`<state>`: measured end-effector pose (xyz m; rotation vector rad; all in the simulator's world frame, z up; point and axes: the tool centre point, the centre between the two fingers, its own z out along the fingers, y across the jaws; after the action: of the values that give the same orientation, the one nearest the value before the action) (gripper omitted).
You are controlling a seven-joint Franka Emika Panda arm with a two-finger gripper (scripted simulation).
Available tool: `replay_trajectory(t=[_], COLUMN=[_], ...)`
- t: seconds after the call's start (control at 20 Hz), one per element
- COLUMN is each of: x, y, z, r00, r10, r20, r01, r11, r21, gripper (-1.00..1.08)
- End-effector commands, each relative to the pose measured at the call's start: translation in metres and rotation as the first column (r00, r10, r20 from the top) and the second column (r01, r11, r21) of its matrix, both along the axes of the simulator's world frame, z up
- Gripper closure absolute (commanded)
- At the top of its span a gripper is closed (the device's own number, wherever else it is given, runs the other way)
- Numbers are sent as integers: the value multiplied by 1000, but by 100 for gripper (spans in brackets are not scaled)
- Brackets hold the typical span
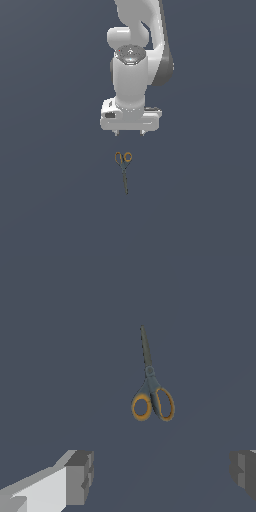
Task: Pick up the object and move it to a goal position.
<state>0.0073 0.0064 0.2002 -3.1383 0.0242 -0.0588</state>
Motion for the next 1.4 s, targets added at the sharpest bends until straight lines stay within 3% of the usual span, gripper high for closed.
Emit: replay_trajectory(t=[0.0, 0.5, 0.9, 1.35], x=[0, 4, 9, 32], y=[0, 30, 26, 10], z=[0, 9, 2, -33], r00=[1000, 996, 997, 1000], r10=[0, 80, 68, 27], r20=[0, 25, 21, 5], r01=[0, -80, -68, -27], r11=[1000, 997, 998, 1000], r21=[0, 6, 6, 7], gripper=[-92, -92, -92, -92])
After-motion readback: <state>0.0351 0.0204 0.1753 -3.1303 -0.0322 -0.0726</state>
